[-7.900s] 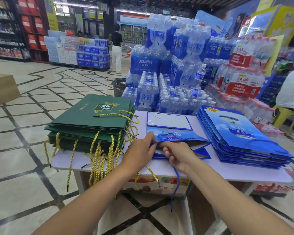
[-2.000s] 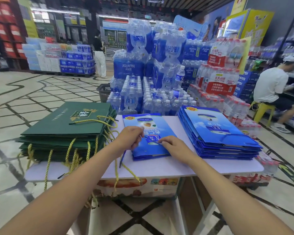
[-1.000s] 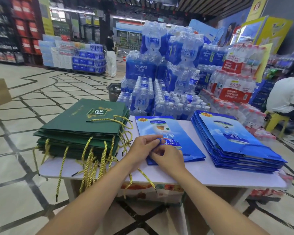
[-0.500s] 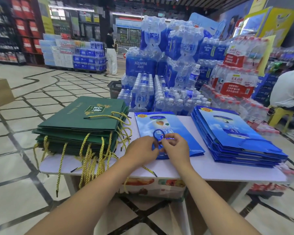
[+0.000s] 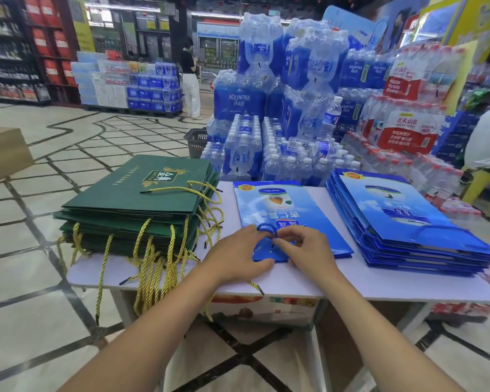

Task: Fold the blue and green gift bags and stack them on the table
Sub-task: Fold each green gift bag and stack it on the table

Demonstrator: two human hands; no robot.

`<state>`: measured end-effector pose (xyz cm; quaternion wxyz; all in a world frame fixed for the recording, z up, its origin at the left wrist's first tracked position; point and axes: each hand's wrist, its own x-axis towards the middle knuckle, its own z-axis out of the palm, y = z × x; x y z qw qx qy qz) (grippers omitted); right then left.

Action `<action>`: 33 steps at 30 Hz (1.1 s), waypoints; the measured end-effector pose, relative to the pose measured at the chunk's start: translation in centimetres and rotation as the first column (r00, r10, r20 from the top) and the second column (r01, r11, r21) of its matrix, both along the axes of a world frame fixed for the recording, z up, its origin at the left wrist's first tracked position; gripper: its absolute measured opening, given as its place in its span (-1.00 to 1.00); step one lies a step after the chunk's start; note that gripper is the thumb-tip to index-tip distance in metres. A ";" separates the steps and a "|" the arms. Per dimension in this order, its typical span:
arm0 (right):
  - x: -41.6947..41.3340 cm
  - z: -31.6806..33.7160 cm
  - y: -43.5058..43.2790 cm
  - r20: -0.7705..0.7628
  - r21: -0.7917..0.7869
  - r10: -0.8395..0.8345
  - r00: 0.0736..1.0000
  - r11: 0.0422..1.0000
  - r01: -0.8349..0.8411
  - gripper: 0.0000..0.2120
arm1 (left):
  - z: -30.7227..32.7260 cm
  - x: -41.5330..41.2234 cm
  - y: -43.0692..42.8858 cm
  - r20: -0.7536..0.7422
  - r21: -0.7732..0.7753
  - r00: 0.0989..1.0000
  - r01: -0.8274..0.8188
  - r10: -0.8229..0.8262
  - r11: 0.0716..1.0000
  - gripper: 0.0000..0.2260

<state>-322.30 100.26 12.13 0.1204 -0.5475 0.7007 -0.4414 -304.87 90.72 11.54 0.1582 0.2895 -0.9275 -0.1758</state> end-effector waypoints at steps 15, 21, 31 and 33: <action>-0.1 -0.6 0.0 -0.092 0.080 0.013 0.996 0.997 -0.006 -0.96 | -0.4 0.2 -0.3 -0.080 0.072 0.996 -0.021 0.026 0.997 -0.56; 0.0 -1.3 -0.4 -0.401 0.012 0.005 0.916 1.000 0.000 -0.69 | -0.3 0.2 0.2 -0.171 0.053 0.984 -0.044 0.052 0.998 -0.77; 0.6 -1.6 0.2 -0.532 -0.117 -0.035 0.846 0.993 -0.032 -0.61 | -0.5 0.1 -0.5 -0.278 0.139 0.951 -0.101 0.137 0.985 -0.73; 0.6 -1.4 0.5 -0.491 -0.293 -0.123 0.862 0.955 -0.030 -0.70 | -0.6 0.1 -0.6 -0.312 0.170 0.935 -0.121 0.170 0.978 -0.74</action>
